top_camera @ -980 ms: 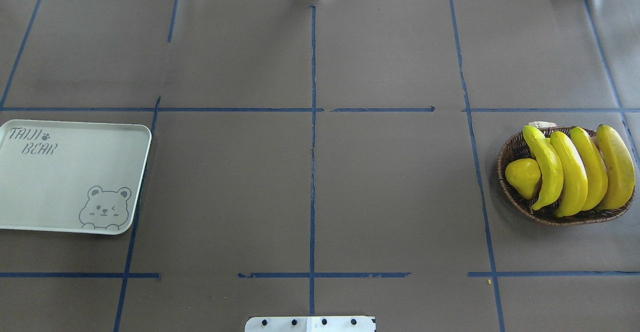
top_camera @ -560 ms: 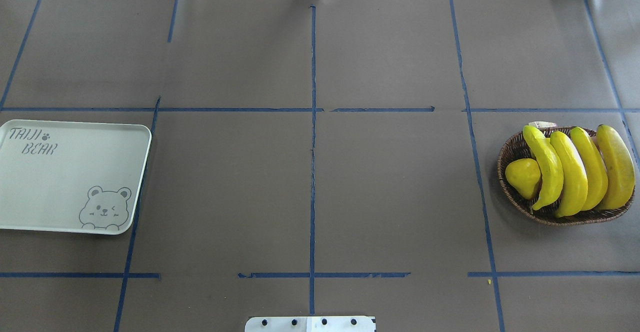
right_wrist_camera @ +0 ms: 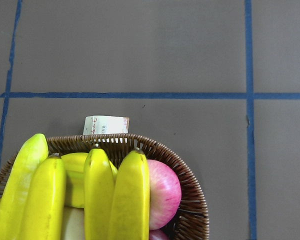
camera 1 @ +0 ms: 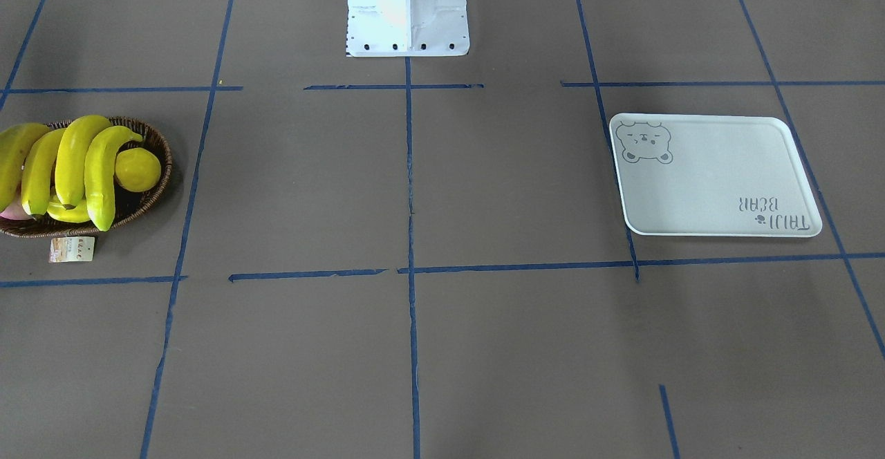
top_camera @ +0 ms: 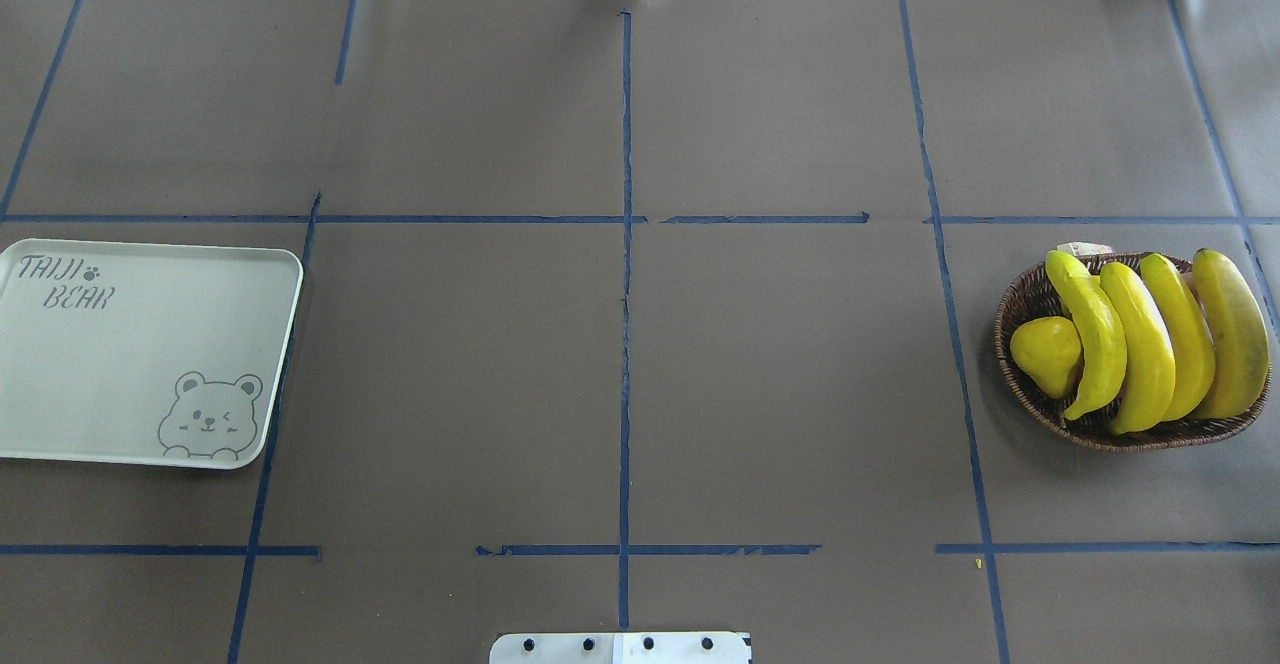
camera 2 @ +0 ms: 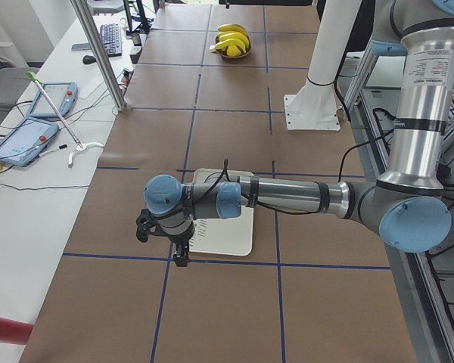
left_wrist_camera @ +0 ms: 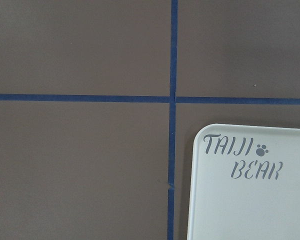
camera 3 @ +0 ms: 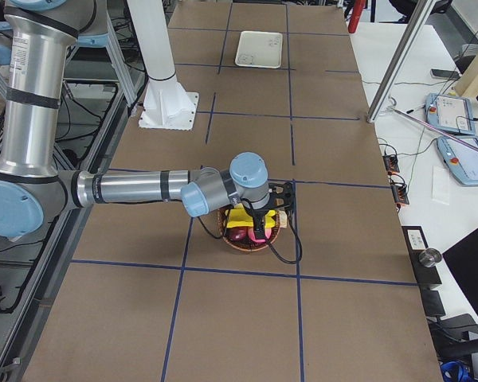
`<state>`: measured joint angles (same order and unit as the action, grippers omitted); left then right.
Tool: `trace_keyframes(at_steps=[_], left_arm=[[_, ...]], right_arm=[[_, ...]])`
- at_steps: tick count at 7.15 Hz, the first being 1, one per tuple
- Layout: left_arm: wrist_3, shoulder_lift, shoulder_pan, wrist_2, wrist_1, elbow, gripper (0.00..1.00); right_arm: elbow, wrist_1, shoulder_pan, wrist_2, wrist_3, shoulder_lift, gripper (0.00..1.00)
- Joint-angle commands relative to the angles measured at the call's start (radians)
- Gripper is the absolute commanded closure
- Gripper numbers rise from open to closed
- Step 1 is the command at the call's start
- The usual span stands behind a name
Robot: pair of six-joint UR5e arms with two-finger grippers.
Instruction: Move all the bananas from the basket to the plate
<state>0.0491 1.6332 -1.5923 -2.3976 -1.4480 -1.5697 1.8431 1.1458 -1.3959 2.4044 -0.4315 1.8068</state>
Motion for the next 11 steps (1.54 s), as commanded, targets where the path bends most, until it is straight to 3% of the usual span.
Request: trace_keyframes(at_steps=[1,3,11], left_arm=[[0.000,-0.001,0.000,0.000,0.000,-0.001,0.00],[0.000,-0.001,0.000,0.000,0.000,0.000,0.00],[0.000,0.001,0.002,-0.002,-0.002,-0.001,0.00]], right_arm=[[0.010,-0.153,0.104,-0.013,-0.165,0.055,0.00],[0.010,-0.155,0.184,-0.079,-0.165,0.068,0.00],[-0.011,-0.152,0.281,-0.139,-0.168,0.074,0.00]])
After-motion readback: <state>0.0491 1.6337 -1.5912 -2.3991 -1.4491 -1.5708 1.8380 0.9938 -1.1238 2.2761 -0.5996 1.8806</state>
